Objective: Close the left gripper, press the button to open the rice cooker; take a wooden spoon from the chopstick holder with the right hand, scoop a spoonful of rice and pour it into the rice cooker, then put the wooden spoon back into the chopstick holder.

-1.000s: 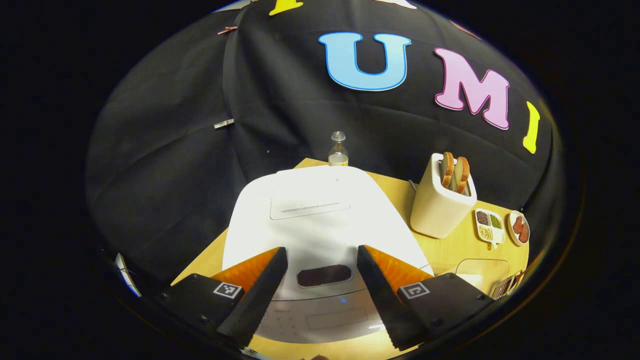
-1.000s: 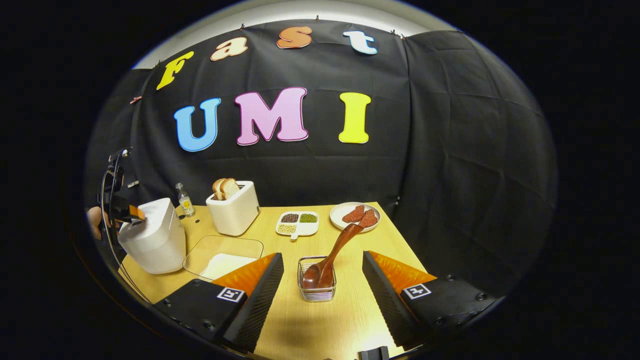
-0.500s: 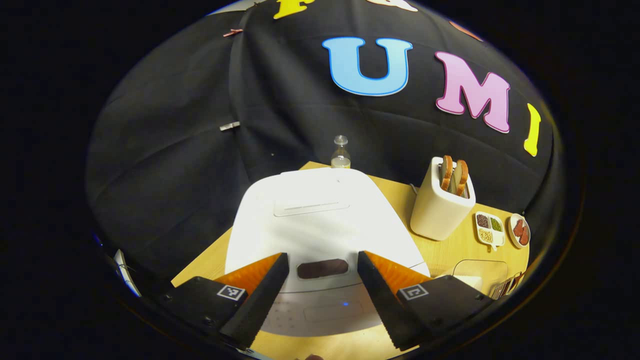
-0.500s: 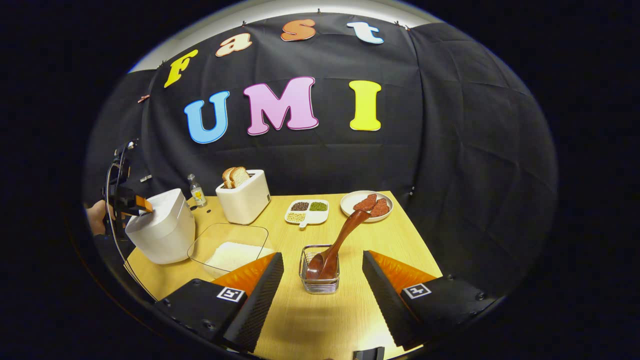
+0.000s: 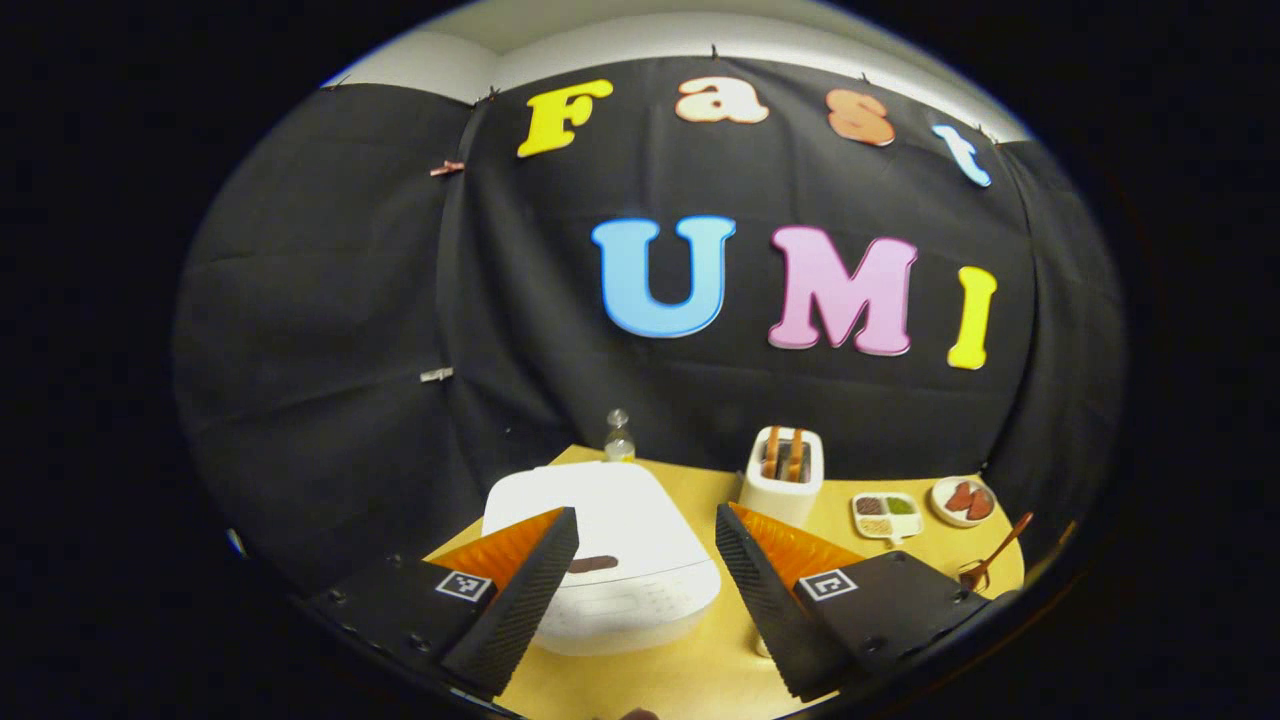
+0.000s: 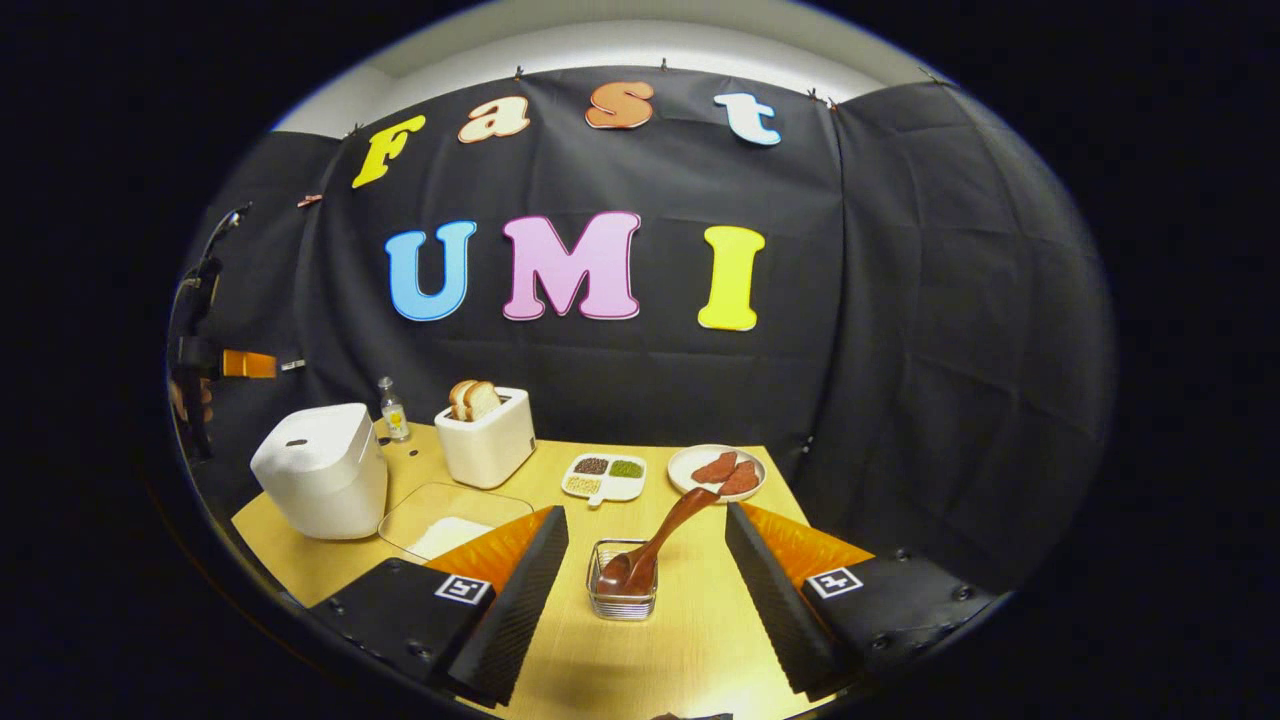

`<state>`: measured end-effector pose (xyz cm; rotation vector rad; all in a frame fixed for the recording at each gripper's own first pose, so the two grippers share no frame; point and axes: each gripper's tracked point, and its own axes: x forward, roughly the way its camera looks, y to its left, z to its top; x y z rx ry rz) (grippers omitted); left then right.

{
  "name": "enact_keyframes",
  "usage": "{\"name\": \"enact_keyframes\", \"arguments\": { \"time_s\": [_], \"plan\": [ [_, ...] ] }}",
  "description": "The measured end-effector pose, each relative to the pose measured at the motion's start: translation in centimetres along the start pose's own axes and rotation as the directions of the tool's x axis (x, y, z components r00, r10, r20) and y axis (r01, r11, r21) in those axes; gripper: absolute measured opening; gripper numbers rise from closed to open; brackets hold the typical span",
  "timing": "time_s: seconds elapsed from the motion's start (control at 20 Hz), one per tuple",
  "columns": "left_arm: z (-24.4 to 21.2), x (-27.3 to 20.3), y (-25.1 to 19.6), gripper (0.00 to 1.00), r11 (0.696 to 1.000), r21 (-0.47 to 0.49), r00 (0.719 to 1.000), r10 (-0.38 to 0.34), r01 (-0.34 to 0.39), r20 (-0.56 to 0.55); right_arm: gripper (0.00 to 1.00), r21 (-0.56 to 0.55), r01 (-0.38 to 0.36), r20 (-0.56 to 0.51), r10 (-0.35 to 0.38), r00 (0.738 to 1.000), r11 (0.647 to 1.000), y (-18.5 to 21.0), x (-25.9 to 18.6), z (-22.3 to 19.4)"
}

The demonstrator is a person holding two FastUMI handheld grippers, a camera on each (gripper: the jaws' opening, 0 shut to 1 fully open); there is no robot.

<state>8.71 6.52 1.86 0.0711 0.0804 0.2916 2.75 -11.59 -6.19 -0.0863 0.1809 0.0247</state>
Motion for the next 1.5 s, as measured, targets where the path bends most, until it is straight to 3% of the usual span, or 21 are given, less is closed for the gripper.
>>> {"name": "enact_keyframes", "arguments": {
  "time_s": [0.3, 0.45, 0.85, 1.5],
  "plan": [
    [0.9, -8.3, -2.7, 0.96, 0.978, 0.066, 0.978, -0.201, 0.198, 0.055, 0.98, 0.019, 0.042, 0.124, -0.044, 0.991, 0.999, 4.1, -6.3, 5.8],
    [-0.3, -11.2, -2.1, 0.95, 0.97, 0.034, 0.968, -0.241, 0.239, 0.068, 0.99, -0.018, 0.074, 0.2, -0.068, 0.977, 0.997, 5.9, -9.6, 7.2],
    [-3.9, -14.8, 2.0, 0.96, 0.967, 0.034, 0.965, -0.255, 0.253, 0.062, 0.99, 0.035, 0.1, 0.143, -0.104, 0.984, 0.994, 8.9, -15.1, 3.7],
    [-5.5, -14.3, 2.3, 0.96, 0.96, 0.052, 0.96, -0.278, 0.276, 0.038, 0.99, 0.163, 0.154, 0.097, -0.172, 0.98, 0.974, 7.3, -14.1, 3.3]
  ]
}}
